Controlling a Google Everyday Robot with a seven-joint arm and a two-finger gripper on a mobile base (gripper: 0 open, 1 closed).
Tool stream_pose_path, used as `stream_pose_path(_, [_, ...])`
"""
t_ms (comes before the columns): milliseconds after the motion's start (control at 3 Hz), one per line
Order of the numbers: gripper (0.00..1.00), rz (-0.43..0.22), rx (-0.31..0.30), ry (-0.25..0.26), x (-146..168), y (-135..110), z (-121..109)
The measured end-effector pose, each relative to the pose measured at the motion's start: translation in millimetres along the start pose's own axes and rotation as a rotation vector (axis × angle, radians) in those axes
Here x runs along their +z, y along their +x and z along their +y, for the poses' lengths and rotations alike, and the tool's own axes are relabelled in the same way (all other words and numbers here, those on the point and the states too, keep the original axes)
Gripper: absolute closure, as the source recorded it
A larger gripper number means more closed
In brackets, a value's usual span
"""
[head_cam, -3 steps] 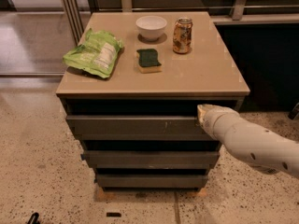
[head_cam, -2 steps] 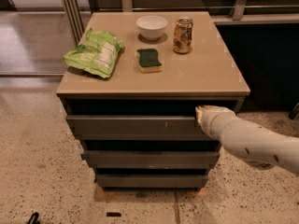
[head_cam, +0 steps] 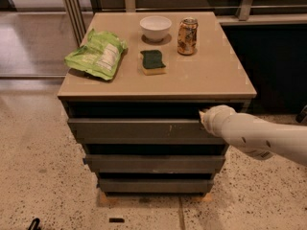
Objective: Open top drawer
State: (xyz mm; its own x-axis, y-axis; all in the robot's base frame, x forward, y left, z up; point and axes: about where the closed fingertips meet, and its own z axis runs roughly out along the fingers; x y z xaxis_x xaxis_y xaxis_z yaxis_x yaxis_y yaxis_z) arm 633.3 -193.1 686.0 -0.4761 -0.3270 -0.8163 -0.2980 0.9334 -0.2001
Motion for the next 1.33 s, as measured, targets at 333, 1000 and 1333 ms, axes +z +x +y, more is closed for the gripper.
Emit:
stream_pose_path(333, [1.00, 0.003, -0.009, 0.008, 0, 1, -5])
stream_pose_path(1000, [1.00, 0.028, -0.062, -0.023, 1, 2, -7])
stream_pose_path(1333, [1.00, 0.057, -0.076, -0.063, -5, 11, -9])
